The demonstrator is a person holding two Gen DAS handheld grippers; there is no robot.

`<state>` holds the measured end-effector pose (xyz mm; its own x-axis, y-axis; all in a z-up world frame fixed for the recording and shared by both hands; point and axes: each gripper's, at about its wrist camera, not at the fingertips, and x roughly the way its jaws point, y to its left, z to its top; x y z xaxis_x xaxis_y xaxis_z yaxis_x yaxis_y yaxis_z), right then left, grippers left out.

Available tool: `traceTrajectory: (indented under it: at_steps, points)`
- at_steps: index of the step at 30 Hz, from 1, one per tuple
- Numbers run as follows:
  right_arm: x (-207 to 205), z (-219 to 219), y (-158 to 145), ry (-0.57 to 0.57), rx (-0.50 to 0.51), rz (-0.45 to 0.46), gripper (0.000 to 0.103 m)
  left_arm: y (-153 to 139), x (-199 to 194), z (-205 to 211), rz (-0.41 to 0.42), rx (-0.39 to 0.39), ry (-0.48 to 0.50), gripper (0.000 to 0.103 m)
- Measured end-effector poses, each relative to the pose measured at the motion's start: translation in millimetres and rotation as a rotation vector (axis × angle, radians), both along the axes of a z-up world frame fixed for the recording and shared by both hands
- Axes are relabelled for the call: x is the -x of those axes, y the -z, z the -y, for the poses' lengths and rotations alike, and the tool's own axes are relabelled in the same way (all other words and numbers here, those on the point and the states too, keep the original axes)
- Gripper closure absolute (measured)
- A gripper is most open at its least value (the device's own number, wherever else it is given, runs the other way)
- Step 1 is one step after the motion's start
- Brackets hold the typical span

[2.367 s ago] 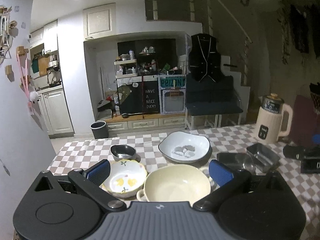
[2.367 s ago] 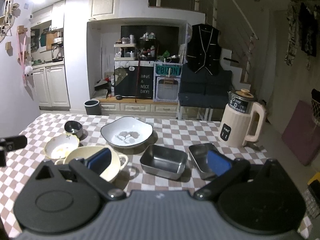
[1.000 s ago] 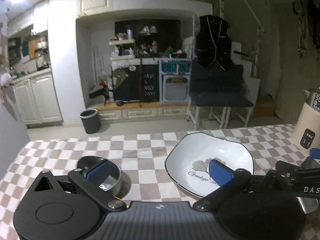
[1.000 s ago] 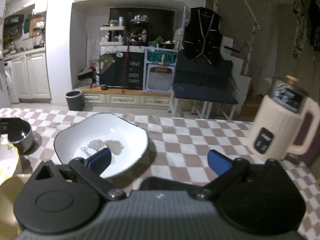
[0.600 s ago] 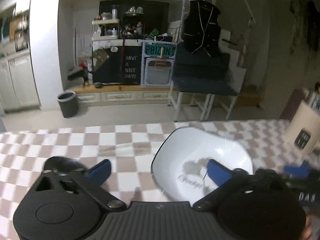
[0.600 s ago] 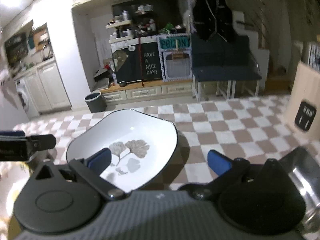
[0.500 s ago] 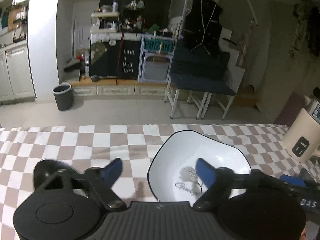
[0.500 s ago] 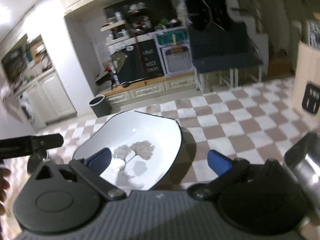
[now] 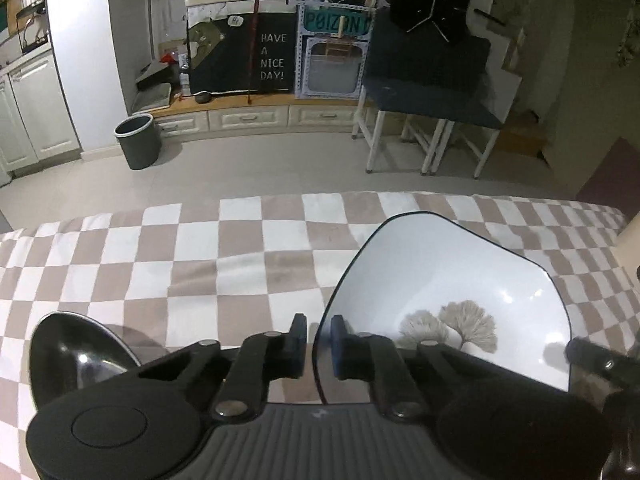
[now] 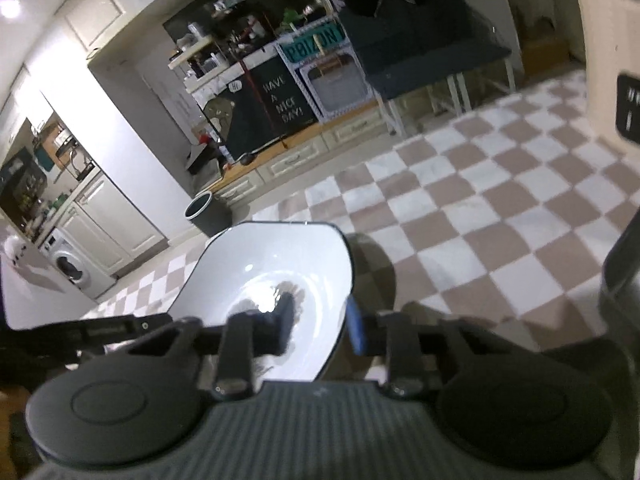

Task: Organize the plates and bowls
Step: 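Lift the white plate off the table with both tools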

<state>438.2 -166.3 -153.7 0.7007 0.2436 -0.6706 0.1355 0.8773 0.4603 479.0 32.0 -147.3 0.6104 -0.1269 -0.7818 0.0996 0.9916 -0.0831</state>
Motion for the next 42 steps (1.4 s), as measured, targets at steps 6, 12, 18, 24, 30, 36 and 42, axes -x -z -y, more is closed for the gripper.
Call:
traceTrajectory:
  at_steps: [6, 12, 18, 24, 30, 36, 42]
  points:
    - [-3, -1, 5, -0.021, -0.010, -0.016, 0.097, 3, 8, -6, -0.003, 0.041, -0.040, 0.090]
    - [1, 1, 7, -0.017, -0.053, -0.018, 0.097, 7, 39, -6, 0.004, 0.061, -0.050, 0.087]
    - [2, -5, 5, -0.040, -0.071, -0.016, 0.099, 8, 68, -14, 0.002, 0.100, -0.054, 0.084]
    - [-2, -8, 8, -0.065, -0.063, -0.019, 0.099, 3, 76, -10, -0.035, 0.099, -0.026, 0.081]
    - [-11, -8, 11, -0.090, -0.076, -0.032, 0.102, 7, 57, -22, -0.038, 0.100, -0.029, 0.089]
    - [-19, -3, 13, -0.076, -0.087, -0.028, 0.103, 4, 26, -29, -0.018, 0.106, -0.036, 0.095]
    - [-33, 10, 22, -0.033, -0.190, -0.033, 0.103, 6, 3, -23, -0.038, 0.073, 0.008, 0.094]
